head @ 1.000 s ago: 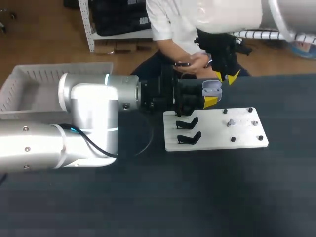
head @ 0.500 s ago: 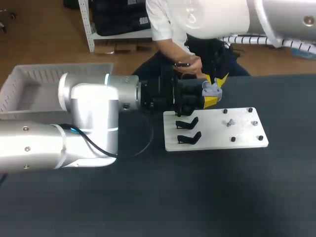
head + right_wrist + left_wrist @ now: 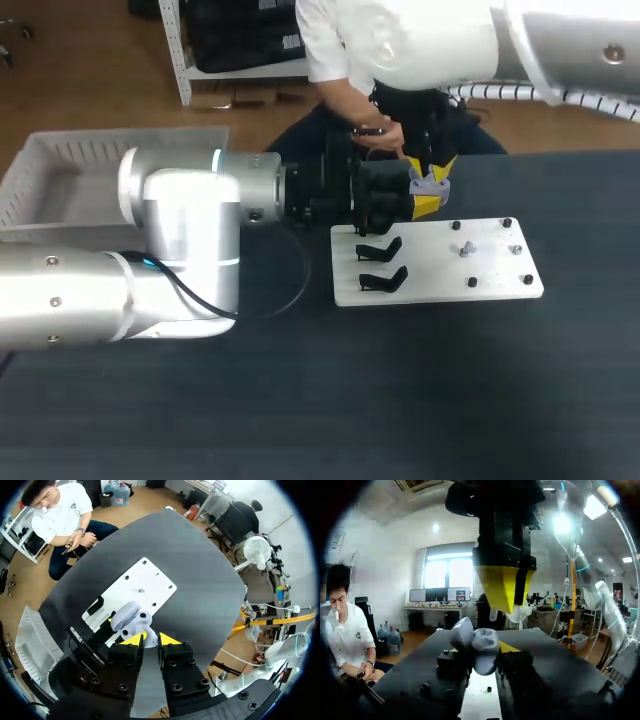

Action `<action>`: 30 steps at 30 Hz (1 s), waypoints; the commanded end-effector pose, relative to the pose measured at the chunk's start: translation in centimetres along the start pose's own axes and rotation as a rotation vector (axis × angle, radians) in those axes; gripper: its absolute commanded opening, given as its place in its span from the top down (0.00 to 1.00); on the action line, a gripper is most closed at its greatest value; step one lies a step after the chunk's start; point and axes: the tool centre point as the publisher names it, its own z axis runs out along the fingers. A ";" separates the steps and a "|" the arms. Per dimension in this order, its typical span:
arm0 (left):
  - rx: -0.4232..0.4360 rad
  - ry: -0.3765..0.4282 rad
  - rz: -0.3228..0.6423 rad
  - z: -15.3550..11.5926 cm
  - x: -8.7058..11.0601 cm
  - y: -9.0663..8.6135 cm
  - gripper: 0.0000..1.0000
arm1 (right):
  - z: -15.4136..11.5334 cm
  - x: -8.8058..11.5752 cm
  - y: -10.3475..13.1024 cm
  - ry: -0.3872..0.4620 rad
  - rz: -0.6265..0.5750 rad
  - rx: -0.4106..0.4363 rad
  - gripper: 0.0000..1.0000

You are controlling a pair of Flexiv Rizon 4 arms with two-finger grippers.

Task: Pick up each earbud case from the left stands, insert the matching earbuds, close the lid, and place the case in the box.

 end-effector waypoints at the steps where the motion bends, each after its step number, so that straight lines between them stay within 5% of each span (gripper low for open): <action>1: -0.006 -0.007 0.005 0.0 0.1 -0.1 1.00 | 0.1 -0.1 0.3 0.000 0.002 0.007 1.00; 30: -0.006 -0.007 0.005 0.0 0.1 -0.1 1.00 | 1.3 -0.8 0.5 0.005 0.021 0.027 1.00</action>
